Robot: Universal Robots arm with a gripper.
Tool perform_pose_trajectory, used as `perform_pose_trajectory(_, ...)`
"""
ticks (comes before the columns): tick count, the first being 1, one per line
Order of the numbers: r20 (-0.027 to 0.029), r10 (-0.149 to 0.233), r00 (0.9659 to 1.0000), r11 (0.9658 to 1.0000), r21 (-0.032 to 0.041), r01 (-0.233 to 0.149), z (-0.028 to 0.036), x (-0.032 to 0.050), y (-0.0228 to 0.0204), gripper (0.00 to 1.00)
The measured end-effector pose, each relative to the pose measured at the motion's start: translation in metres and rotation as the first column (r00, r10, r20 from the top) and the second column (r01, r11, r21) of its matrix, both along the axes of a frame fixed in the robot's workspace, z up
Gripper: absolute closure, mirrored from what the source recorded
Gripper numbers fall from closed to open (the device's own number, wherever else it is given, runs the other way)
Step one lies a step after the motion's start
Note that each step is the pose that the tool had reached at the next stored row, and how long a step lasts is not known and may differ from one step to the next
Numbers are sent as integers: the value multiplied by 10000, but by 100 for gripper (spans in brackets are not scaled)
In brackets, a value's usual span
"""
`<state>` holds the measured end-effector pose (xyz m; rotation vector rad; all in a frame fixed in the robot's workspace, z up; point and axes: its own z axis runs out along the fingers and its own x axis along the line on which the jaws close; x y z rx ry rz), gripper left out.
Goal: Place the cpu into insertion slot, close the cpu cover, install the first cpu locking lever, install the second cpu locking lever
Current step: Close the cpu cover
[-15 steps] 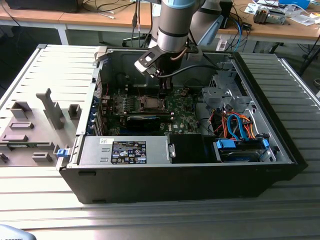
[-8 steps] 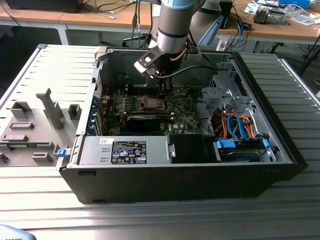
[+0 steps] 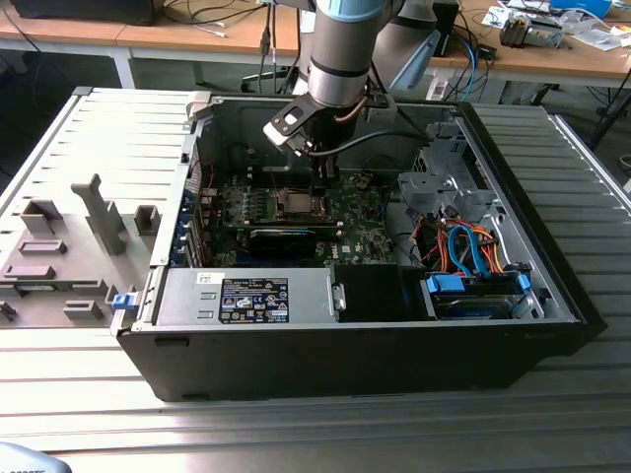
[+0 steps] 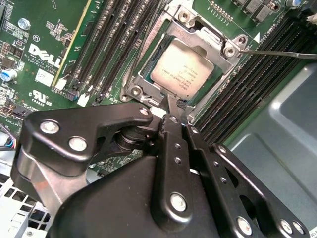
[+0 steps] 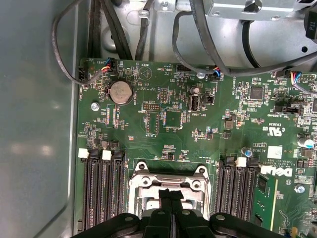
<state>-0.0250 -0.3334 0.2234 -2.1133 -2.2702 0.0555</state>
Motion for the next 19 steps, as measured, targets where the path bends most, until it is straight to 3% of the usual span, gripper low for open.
perform_pose_trajectory(8, 0, -1, 10000, 10000, 1, 1, -16, -35, 0, 89)
perform_pose_trajectory(15, 1, -1, 10000, 10000, 3, 1, -33, -159, 1, 89)
perform_pose_trajectory(19, 0, -1, 10000, 10000, 0, 1, -40, -306, 0, 89)
